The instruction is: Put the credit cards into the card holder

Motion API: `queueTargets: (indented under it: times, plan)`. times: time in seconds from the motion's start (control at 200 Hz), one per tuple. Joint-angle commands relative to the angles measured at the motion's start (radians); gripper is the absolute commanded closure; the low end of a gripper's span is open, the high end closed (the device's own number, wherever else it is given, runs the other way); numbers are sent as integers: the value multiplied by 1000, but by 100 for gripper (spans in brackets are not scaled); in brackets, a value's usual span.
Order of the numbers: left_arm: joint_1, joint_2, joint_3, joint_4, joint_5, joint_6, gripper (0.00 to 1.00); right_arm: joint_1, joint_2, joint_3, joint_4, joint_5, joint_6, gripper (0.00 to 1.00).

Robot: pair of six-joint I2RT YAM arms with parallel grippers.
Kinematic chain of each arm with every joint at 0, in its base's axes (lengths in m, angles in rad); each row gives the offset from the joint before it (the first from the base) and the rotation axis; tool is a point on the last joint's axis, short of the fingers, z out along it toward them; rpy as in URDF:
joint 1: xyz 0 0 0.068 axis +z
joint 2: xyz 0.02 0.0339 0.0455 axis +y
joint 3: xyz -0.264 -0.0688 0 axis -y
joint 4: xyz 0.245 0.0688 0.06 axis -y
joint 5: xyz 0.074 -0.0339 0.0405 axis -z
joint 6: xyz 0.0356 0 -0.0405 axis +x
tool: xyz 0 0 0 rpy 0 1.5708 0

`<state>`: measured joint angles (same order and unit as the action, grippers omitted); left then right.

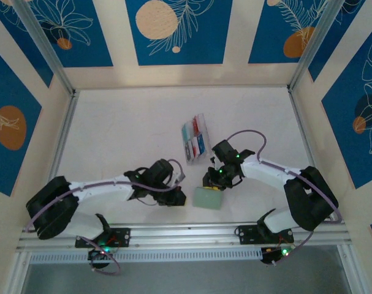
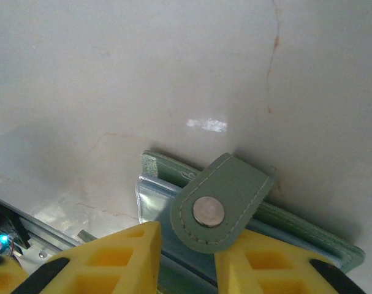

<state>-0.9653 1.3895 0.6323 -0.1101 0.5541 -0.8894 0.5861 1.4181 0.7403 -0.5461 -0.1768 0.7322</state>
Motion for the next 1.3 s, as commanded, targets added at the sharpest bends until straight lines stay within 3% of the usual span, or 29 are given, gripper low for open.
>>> queueTargets:
  times: [0.0,0.205,0.495,0.74,0.92,1.1,1.295]
  plan:
    - [-54,115,11,215,55,-92,91,-12,18,18,-23,-32,-1,72]
    - [-88,338,80,400,43,-191,97,-21,0,5,-43,-43,9,74]
    - [-48,354,185,147,-178,-75,98,-36,-149,-106,-49,-131,50,75]
    - [11,447,261,172,-171,-40,98,1,-237,-157,-2,-138,110,75]
    - [56,450,263,204,-146,-55,98,49,-159,-129,48,-50,132,76]
    - [155,376,138,292,-88,-120,93,121,-44,-64,52,98,147,73]
    - [270,253,71,197,-67,-103,91,214,108,47,16,252,186,60]
